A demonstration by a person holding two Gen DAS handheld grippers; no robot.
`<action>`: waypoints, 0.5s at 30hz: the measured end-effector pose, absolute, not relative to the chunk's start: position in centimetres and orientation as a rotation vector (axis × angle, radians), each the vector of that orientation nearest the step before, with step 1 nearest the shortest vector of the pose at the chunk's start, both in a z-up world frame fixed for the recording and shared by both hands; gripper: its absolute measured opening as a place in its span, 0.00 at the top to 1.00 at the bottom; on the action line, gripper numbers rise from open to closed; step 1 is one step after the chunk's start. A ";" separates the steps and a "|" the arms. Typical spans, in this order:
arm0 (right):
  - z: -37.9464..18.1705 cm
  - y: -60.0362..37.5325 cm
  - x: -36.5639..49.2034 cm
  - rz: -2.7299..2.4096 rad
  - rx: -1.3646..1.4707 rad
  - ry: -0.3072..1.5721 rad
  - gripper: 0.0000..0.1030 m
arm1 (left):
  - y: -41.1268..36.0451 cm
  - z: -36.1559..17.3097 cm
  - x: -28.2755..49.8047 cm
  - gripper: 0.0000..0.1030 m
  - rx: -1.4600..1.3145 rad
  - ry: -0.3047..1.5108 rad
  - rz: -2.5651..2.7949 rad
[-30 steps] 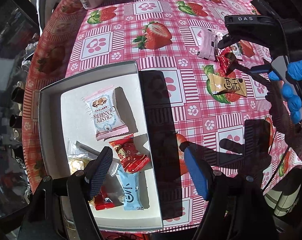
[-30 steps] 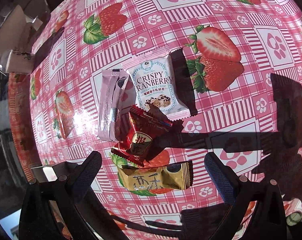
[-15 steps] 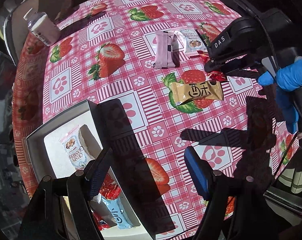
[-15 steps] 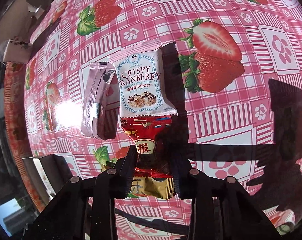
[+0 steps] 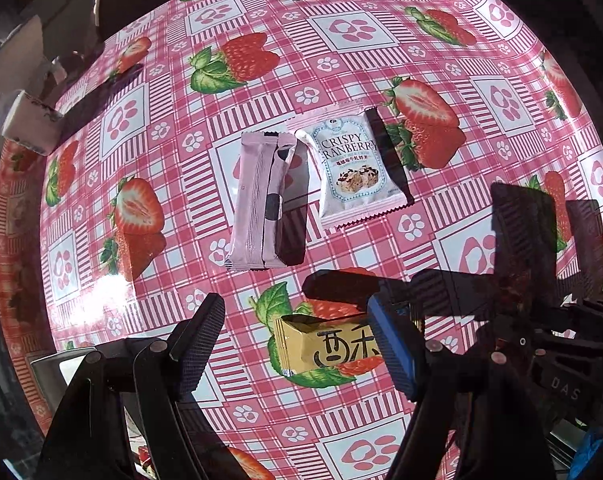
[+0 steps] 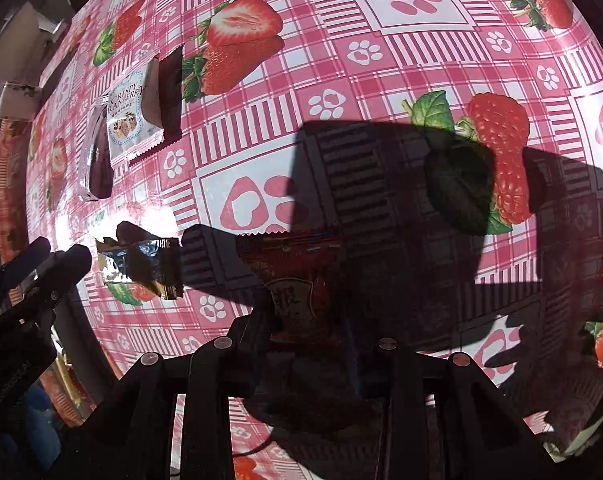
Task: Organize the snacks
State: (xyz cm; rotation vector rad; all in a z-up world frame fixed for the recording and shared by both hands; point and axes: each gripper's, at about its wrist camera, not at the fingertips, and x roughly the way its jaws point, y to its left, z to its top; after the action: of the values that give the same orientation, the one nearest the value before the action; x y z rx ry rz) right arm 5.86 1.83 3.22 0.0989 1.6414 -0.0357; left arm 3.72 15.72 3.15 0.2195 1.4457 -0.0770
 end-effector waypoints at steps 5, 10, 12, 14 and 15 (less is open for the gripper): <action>3.7 0.0 4.8 -0.010 0.097 1.651 0.66 | 16.9 1.0 1.7 0.25 0.149 1.547 -0.094; 3.5 -1.3 1.6 0.031 0.049 1.662 0.65 | 18.3 2.0 -2.3 0.25 0.178 1.513 -0.112; 3.5 -1.8 0.7 0.047 0.036 1.670 0.65 | 18.9 3.1 -3.1 0.24 0.176 1.481 -0.135; 3.6 -2.3 0.1 0.051 0.037 1.676 0.47 | 19.3 3.6 -3.4 0.23 0.180 1.480 -0.128; 3.9 -3.1 -1.4 0.048 0.035 1.675 0.35 | 19.5 3.7 -3.2 0.23 0.165 1.489 -0.124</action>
State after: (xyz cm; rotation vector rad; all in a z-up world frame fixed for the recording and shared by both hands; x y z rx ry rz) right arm -1.40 -3.14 3.88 0.0352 1.6748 0.0479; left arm -3.24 19.51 3.68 0.1649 1.4887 -0.1241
